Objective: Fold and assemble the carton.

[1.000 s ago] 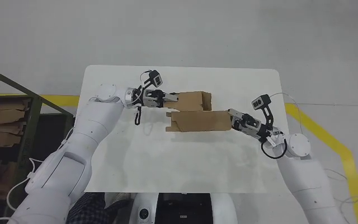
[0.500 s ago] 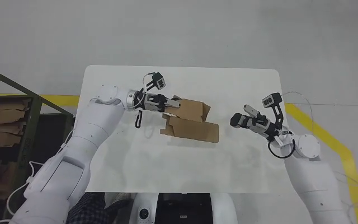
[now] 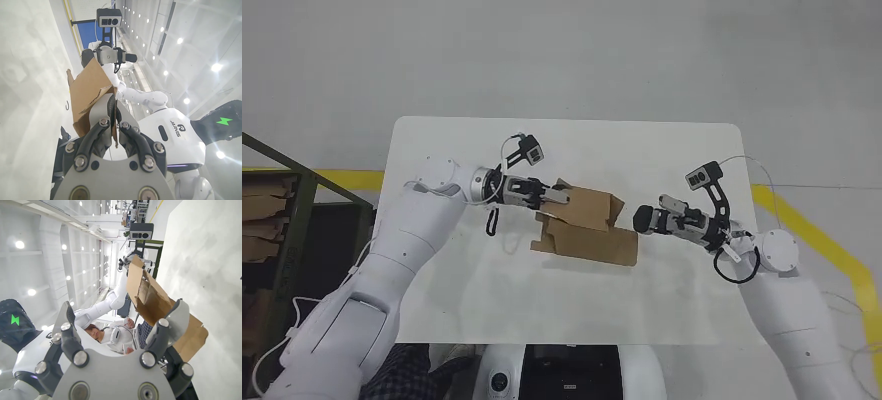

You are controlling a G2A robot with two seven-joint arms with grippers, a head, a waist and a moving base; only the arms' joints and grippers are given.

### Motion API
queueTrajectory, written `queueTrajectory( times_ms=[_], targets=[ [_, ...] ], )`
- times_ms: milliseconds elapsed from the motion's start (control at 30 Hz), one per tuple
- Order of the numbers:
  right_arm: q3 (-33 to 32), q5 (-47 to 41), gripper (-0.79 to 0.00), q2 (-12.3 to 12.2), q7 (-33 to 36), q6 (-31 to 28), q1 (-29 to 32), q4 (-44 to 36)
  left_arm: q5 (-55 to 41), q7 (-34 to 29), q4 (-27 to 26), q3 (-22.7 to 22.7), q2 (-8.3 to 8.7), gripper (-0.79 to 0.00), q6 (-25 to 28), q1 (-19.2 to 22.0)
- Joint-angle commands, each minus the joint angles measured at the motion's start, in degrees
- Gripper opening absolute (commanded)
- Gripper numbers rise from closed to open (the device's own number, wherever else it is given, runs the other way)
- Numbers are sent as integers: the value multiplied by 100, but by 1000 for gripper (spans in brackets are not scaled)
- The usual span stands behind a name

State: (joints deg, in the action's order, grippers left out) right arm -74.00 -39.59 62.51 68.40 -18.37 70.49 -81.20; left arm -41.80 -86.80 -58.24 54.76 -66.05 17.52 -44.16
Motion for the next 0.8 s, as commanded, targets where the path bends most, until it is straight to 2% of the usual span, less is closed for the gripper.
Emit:
queueTrajectory(
  times_ms=[0, 67, 567, 767],
  targets=[
    [45, -29, -157, 11, 37, -34, -41, 57, -9, -17, -68, -19, 4, -785, -18, -28],
    [105, -91, -129, 28, 71, -63, -89, 110, -16, -30, -111, -37, 7, -785, -31, -46],
    [493, 31, -157, 111, 94, -21, -281, 246, -275, -46, -66, -118, -37, -785, -47, -33],
    [342, 46, -160, 91, -39, -102, -233, 270, -269, -4, 49, -31, -26, -785, -5, -21]
  ],
)
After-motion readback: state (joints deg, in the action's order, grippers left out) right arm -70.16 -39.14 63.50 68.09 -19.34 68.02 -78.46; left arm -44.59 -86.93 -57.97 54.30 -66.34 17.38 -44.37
